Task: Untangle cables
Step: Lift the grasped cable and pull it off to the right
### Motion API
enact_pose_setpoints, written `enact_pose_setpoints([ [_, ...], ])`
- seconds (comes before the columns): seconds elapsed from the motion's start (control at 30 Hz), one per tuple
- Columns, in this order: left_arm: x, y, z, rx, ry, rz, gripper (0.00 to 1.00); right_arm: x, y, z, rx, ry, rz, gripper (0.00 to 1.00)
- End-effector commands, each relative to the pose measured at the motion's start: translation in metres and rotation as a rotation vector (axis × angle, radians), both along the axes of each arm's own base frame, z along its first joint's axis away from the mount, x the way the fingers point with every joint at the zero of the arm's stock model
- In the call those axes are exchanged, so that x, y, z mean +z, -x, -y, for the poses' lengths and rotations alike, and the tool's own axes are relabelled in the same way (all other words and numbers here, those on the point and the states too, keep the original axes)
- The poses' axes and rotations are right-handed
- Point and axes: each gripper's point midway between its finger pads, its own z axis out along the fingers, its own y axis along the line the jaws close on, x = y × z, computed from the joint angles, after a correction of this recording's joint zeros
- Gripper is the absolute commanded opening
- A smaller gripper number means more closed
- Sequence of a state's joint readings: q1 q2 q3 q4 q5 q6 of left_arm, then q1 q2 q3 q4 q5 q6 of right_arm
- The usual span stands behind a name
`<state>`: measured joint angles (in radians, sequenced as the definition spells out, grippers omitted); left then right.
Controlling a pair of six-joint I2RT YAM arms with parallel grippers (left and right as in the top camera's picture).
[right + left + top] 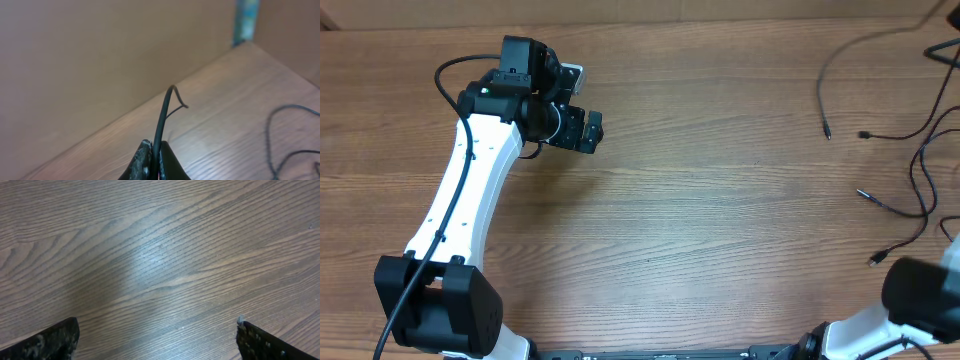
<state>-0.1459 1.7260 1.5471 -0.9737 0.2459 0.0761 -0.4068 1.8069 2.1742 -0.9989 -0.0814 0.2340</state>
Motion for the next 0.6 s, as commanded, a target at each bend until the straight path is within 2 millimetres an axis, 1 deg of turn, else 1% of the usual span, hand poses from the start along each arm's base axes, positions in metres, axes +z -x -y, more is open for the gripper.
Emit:
enact_pose_setpoints([
  [0.0, 0.008, 0.001, -0.002, 0.019, 0.007, 0.015, 1.00, 0.002, 0.010, 0.048, -0.180, 0.100, -0.025, 0.04],
  [0.1, 0.008, 0.001, -0.002, 0.019, 0.007, 0.015, 1.00, -0.013, 0.020, 0.081, -0.316, 0.187, -0.109, 0.04],
  [0.13, 0.008, 0.001, -0.002, 0.019, 0.007, 0.015, 1.00, -0.019, 0.023, 0.088, -0.353, 0.204, -0.139, 0.04],
  [0.17, 0.008, 0.001, -0.002, 0.019, 0.007, 0.015, 1.00, -0.030, 0.025, 0.094, -0.380, 0.214, -0.181, 0.04],
  [0.2, 0.008, 0.001, -0.002, 0.019, 0.007, 0.015, 1.00, -0.037, 0.027, 0.097, -0.389, 0.215, -0.207, 0.04],
  [0.23, 0.008, 0.001, -0.002, 0.019, 0.007, 0.015, 1.00, -0.056, 0.027, 0.102, -0.396, 0.206, -0.260, 0.04],
  [0.27, 0.008, 0.001, -0.002, 0.019, 0.007, 0.015, 1.00, -0.065, 0.025, 0.104, -0.397, 0.197, -0.281, 0.04],
  [0.33, 0.008, 0.001, -0.002, 0.019, 0.007, 0.015, 1.00, -0.101, 0.023, 0.110, -0.421, 0.143, -0.356, 0.04],
  [0.37, 0.008, 0.001, -0.002, 0.019, 0.007, 0.015, 1.00, -0.115, 0.023, 0.111, -0.435, 0.115, -0.381, 0.04],
  [0.4, 0.008, 0.001, -0.002, 0.019, 0.007, 0.015, 1.00, -0.131, 0.023, 0.112, -0.455, 0.083, -0.410, 0.09],
  [0.43, 0.008, 0.001, -0.002, 0.019, 0.007, 0.015, 1.00, -0.146, 0.024, 0.113, -0.467, 0.056, -0.444, 0.31],
  [0.47, 0.008, 0.001, -0.002, 0.019, 0.007, 0.015, 1.00, -0.161, 0.025, 0.112, -0.467, 0.038, -0.481, 0.78],
  [0.5, 0.008, 0.001, -0.002, 0.019, 0.007, 0.015, 1.00, -0.169, 0.026, 0.111, -0.461, 0.030, -0.507, 1.00],
  [0.57, 0.008, 0.001, -0.002, 0.019, 0.007, 0.015, 1.00, -0.173, 0.029, 0.109, -0.456, 0.023, -0.527, 1.00],
])
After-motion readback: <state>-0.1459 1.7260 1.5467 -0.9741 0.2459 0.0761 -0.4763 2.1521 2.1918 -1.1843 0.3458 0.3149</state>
